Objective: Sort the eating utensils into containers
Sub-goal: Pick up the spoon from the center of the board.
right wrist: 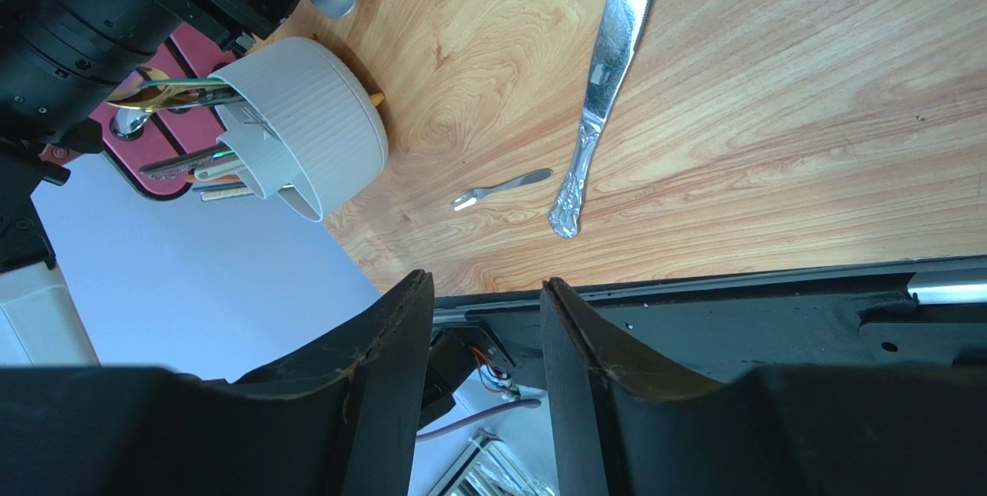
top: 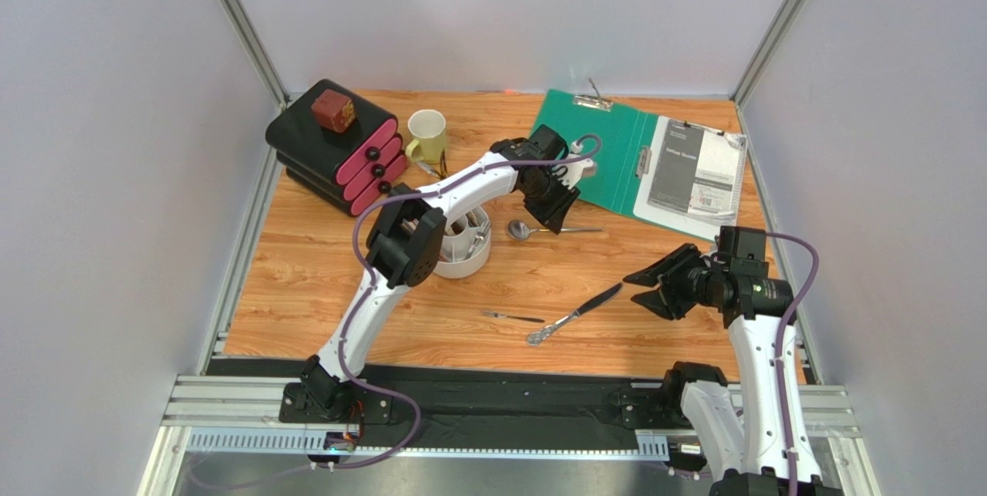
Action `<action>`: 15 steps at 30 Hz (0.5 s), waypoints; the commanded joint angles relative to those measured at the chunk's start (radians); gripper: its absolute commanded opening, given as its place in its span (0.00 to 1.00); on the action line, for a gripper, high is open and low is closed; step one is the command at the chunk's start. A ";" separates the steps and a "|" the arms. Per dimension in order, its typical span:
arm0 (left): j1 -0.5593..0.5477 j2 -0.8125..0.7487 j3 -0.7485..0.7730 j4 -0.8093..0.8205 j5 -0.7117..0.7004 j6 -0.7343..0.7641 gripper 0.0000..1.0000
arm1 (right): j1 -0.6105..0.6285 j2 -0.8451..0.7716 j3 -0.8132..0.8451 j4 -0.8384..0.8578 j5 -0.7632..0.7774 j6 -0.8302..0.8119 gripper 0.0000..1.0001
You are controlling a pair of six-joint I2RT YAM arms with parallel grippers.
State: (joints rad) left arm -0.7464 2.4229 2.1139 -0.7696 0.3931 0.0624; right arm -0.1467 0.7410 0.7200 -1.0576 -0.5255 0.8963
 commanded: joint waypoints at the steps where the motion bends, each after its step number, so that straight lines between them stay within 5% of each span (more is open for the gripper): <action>1: -0.002 0.015 -0.009 0.000 0.049 0.013 0.41 | -0.011 0.023 0.032 0.013 -0.030 -0.013 0.44; 15: -0.067 0.028 -0.048 -0.030 0.006 0.027 0.39 | -0.099 0.067 0.045 0.013 -0.111 -0.092 0.44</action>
State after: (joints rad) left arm -0.7712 2.4378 2.0895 -0.7582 0.4175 0.0628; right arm -0.2153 0.7994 0.7216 -1.0569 -0.5774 0.8402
